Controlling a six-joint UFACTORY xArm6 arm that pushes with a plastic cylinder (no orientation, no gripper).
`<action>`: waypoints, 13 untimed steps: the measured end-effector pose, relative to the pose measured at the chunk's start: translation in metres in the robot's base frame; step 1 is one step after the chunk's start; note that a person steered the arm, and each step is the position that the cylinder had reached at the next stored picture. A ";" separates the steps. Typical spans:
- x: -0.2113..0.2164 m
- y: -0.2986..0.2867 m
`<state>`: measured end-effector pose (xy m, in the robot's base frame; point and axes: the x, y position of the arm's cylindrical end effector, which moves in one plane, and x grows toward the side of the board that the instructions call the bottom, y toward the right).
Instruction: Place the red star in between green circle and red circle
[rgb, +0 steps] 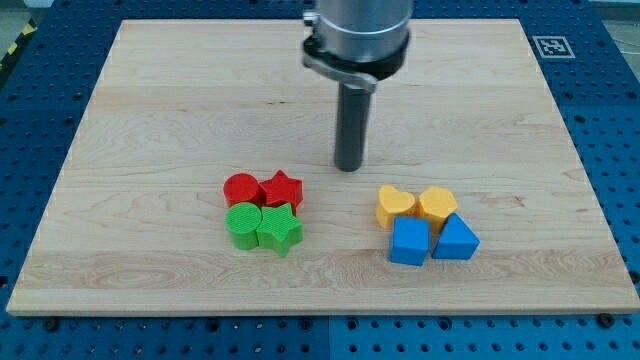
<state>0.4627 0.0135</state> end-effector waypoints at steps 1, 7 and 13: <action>0.019 -0.025; 0.046 -0.037; -0.005 -0.133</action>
<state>0.4575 -0.1193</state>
